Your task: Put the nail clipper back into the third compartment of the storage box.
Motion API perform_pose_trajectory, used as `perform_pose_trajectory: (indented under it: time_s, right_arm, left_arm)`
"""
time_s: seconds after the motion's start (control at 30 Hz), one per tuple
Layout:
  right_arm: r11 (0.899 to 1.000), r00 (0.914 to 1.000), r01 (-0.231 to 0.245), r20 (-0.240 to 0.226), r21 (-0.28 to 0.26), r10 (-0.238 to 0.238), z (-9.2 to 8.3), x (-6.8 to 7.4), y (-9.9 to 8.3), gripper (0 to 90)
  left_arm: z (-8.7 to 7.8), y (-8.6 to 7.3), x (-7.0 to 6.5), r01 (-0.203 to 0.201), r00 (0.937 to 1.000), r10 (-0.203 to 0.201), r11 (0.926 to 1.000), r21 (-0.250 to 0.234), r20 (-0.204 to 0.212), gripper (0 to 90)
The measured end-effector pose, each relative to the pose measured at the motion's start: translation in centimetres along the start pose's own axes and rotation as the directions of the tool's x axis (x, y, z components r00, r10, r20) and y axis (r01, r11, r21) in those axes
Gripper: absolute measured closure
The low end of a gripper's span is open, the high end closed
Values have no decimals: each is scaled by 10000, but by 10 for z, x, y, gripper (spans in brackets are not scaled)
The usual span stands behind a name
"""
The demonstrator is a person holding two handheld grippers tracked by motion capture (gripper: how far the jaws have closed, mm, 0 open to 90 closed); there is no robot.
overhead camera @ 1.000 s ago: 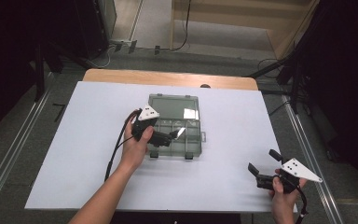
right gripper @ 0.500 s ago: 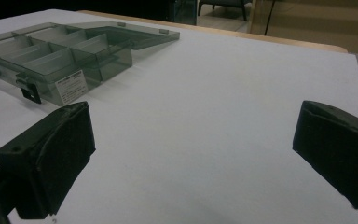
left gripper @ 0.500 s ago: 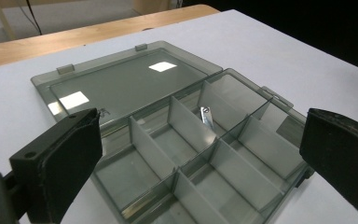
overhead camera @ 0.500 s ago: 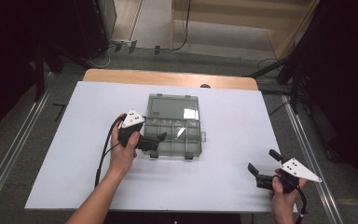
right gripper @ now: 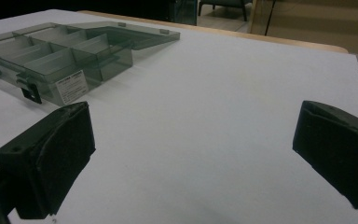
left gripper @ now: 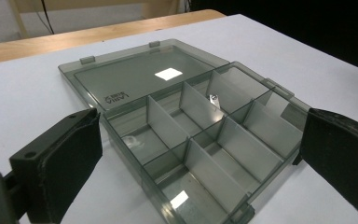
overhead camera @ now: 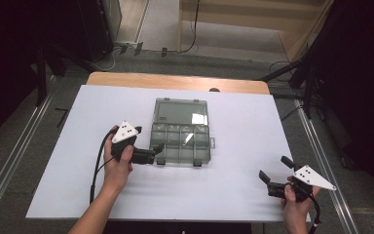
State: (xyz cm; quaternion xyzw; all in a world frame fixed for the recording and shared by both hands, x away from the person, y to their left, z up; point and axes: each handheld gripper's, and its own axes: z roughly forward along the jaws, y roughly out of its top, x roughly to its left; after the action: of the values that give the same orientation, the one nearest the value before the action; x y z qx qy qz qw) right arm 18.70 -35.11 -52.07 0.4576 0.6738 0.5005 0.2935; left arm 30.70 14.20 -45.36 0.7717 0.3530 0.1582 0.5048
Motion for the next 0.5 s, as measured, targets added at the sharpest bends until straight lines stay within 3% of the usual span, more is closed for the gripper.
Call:
perform_pose_trajectory:
  time_s: [0.5]
  right_arm:
    - [10000,10000,-42,66,12,42,0,0,0,0]
  left_arm:
    - [-34,-19,10,40,9990,-62,9988,-497,-432,0]
